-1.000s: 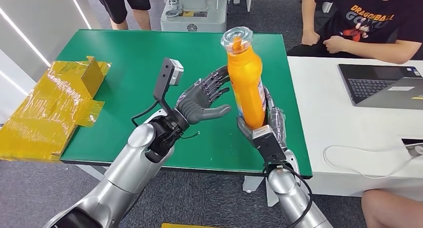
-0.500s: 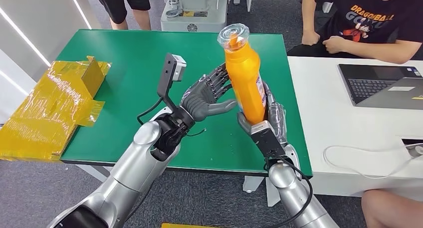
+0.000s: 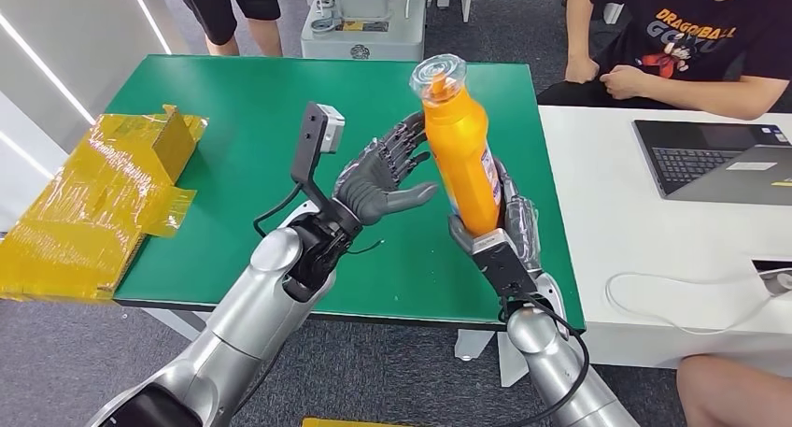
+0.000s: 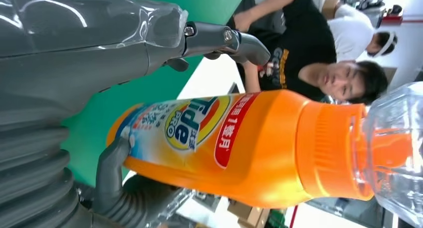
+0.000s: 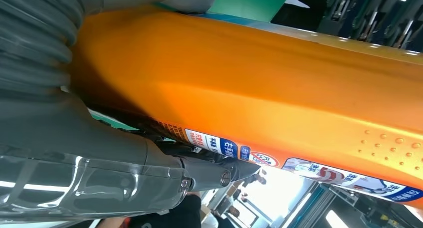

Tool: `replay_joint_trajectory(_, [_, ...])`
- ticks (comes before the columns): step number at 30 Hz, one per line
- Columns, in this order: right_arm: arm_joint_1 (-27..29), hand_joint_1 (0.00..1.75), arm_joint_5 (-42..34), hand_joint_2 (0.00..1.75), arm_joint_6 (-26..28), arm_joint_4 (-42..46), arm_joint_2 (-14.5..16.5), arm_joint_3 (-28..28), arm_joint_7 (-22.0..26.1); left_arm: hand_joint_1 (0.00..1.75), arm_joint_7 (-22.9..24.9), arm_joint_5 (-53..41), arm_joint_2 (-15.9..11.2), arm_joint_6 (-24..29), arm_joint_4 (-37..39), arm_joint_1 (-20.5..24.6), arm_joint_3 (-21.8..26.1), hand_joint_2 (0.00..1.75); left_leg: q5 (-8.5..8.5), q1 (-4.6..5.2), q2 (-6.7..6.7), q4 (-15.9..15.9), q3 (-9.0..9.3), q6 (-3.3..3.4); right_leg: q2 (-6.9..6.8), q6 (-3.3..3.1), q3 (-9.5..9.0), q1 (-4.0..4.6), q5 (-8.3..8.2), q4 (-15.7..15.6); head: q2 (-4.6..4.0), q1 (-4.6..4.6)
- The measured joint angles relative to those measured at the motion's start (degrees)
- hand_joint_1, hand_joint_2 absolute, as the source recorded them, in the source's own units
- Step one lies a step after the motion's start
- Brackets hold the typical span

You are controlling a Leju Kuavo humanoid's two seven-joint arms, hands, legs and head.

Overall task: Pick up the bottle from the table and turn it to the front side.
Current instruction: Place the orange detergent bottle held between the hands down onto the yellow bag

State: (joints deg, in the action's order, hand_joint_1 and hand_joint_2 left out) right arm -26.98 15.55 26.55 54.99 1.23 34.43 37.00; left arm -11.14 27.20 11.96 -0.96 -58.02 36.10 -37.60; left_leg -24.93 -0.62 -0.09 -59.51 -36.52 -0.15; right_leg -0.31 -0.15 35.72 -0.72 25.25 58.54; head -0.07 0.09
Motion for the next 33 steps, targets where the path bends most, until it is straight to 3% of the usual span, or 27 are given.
replay_joint_trajectory(13, [0.9, 1.75, -0.9, 1.75, 1.4, 1.8, -0.5, 0.0, 0.0, 0.00, -6.6, -15.5, 0.8, 10.9, -0.5, 0.0, -0.5, 1.75, 0.00, 0.00, 0.01, 0.0, 0.00, 0.00, 0.01, 0.00, 0.00, 0.00, 0.00, 0.0, 0.00, 0.00])
replay_joint_trajectory(20, [2.5, 1.75, -2.2, 1.75, 1.1, 5.7, -0.1, 0.0, 0.2, 0.00, -9.4, -17.9, -1.4, 10.3, 0.1, -1.2, 3.3, 1.75, 0.00, -0.01, 0.00, 0.0, 0.01, -0.01, 0.00, -0.02, 0.00, 0.02, 0.02, 0.0, 0.00, -0.01])
replay_joint_trajectory(29, [4.0, 1.75, -2.0, 1.75, 1.3, 8.1, 0.7, 0.0, 0.6, 0.00, -9.8, -19.7, -2.0, 10.8, 0.5, -2.3, 5.6, 1.75, 0.00, 0.00, -0.01, 0.0, -0.01, 0.00, -0.01, -0.01, -0.01, 0.00, 0.02, 0.0, 0.00, 0.01])
replay_joint_trajectory(33, [5.5, 1.75, -1.5, 1.75, 1.4, 11.3, 2.3, 0.1, -1.4, 0.00, -9.4, -21.2, -2.0, 11.2, 0.5, -3.0, 7.6, 1.75, 0.00, -0.01, -0.01, 0.0, 0.00, -0.01, -0.01, -0.02, 0.00, 0.01, 0.03, 0.0, 0.00, -0.01])
